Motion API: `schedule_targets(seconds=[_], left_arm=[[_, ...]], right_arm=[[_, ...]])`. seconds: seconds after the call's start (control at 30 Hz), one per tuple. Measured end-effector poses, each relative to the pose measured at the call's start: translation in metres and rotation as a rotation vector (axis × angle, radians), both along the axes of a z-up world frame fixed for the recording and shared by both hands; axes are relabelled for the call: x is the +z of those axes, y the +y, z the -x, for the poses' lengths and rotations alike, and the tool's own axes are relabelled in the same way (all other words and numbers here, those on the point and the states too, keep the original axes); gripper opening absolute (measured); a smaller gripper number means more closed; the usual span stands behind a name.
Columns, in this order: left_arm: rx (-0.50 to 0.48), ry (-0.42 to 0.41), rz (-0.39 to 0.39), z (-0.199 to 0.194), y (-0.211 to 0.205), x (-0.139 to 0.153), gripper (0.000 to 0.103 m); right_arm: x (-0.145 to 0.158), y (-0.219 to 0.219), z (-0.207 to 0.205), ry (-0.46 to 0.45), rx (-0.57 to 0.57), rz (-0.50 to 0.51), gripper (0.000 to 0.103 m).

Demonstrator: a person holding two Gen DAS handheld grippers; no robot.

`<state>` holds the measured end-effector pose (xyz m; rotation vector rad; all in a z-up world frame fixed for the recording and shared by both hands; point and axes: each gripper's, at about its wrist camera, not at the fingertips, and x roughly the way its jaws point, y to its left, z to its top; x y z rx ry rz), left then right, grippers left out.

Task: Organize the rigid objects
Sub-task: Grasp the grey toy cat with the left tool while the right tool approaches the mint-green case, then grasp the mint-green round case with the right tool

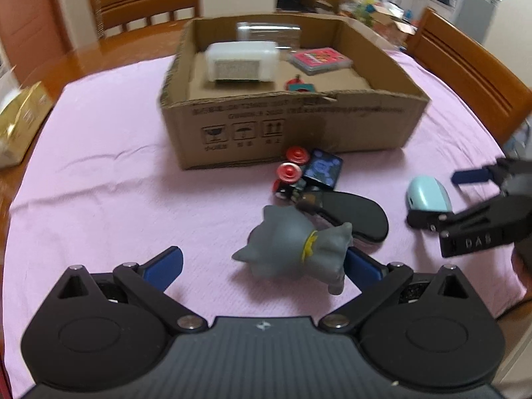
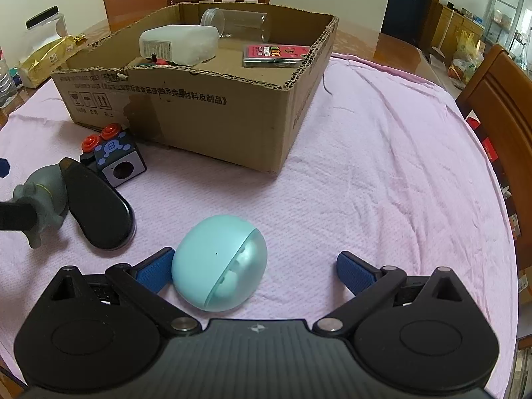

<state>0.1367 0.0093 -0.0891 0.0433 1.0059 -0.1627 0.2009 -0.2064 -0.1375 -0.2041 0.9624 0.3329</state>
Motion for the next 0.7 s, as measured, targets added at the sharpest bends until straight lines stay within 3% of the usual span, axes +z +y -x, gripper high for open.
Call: schedule_targets(seconds=[0.17, 0.3, 0.4, 0.47, 0.53, 0.7], left_arm=[[-0.132, -0.021, -0.037, -0.008, -0.012, -0.005, 0.102], [-0.181, 0.017, -0.021, -0.016, -0.016, -0.014, 0.1], [-0.208, 0.023, 0.011, -0.019, -0.019, -0.017, 0.093], [-0.228, 0.027, 0.029, -0.022, -0.023, -0.019, 0.079], [-0.25, 0.04, 0.045, -0.024, -0.026, -0.022, 0.074], [-0.249, 0.025, 0.027, -0.025, -0.029, -0.02, 0.073]], right_arm=[[0.0, -0.003, 0.002, -0.001, 0.041, 0.0, 0.103], [0.001, -0.006, 0.007, 0.005, 0.076, 0.003, 0.103], [0.001, -0.009, 0.011, 0.002, 0.079, 0.001, 0.103], [0.001, -0.009, 0.013, -0.004, 0.078, -0.001, 0.103], [0.001, -0.009, 0.014, -0.005, 0.078, 0.0, 0.103], [0.001, -0.009, 0.015, -0.002, 0.081, 0.001, 0.103]])
